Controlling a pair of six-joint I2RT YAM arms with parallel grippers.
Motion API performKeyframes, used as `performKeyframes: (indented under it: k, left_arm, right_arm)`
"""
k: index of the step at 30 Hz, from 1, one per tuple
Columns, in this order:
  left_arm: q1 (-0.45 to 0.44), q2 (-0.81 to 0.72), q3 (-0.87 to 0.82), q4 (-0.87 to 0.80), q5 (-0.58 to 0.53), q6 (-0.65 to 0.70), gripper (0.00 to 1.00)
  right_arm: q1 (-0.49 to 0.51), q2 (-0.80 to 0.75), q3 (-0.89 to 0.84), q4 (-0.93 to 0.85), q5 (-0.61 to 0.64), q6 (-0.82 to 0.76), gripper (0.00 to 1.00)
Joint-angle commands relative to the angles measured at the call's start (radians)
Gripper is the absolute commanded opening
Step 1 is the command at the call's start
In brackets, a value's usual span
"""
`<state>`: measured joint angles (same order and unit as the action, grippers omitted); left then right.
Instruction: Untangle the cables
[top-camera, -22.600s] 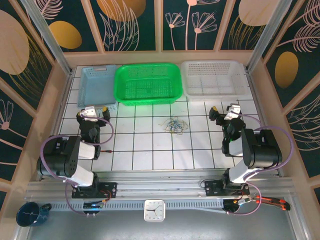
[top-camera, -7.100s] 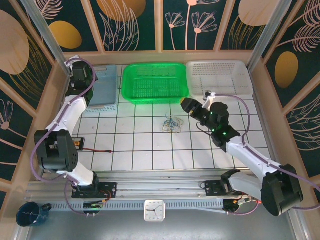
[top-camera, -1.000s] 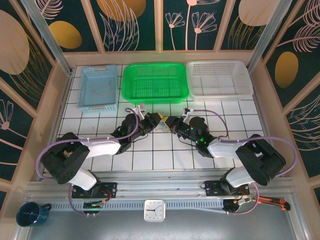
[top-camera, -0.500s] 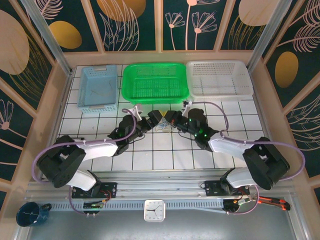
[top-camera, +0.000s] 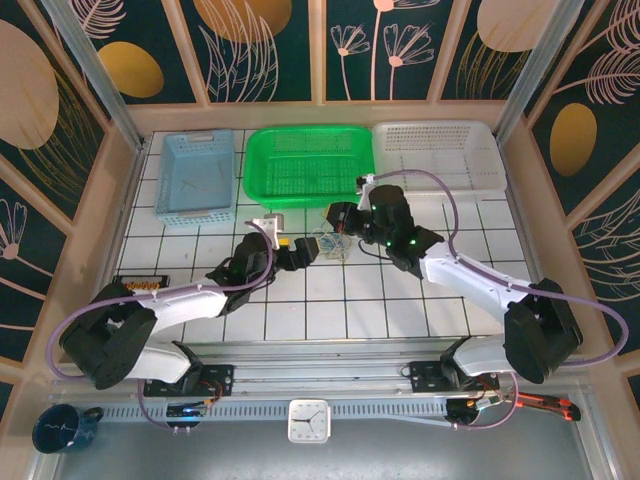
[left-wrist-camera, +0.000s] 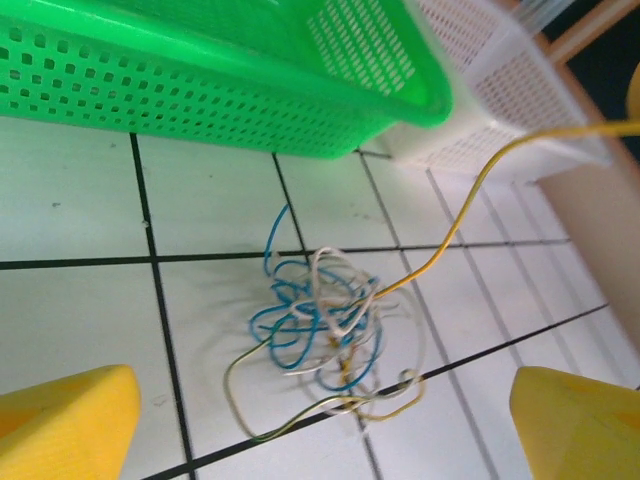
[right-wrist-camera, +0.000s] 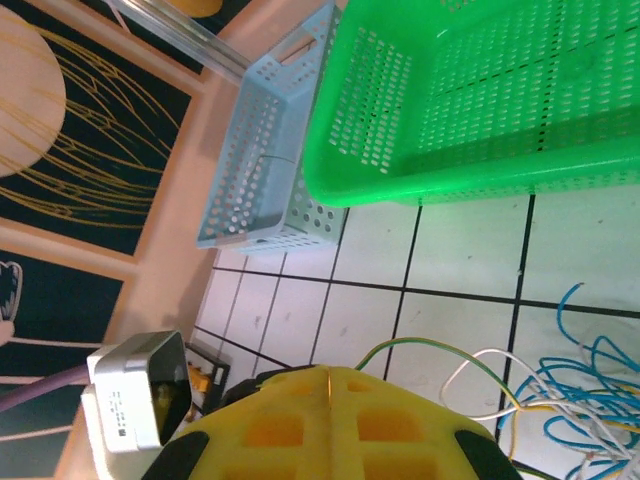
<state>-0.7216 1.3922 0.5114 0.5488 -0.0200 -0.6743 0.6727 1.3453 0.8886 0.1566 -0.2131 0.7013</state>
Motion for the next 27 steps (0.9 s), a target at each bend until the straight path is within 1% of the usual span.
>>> performKeyframes:
  k: [1, 3, 10, 21, 24, 27]
  left_arm:
    - [0.002, 0.046, 0.053, -0.042, 0.012, 0.152, 0.89]
    - [0.001, 0.075, 0.076, -0.038, 0.024, 0.183, 0.85]
    - [-0.010, 0.169, 0.151, -0.011, 0.049, 0.281, 0.77]
    - [-0.012, 0.306, 0.264, 0.039, 0.019, 0.341, 0.66]
    - [-0.012, 0.337, 0.275, 0.055, 0.004, 0.350, 0.58]
    - [-0.011, 0.368, 0.279, 0.068, 0.001, 0.353, 0.44]
  right_arm:
    - [-0.007, 0.015, 0.045, -0.083, 0.003, -0.084, 0.00]
    - [-0.007, 0.015, 0.053, -0.087, -0.003, -0.088, 0.00]
    - [-0.007, 0.011, 0.062, -0.099, -0.018, -0.088, 0.00]
    - [-0.003, -0.011, 0.079, -0.092, -0.051, -0.062, 0.00]
    - [-0.001, -0.022, 0.086, -0.092, -0.058, -0.055, 0.00]
    - [-0.001, -0.032, 0.099, -0.093, -0.070, -0.048, 0.00]
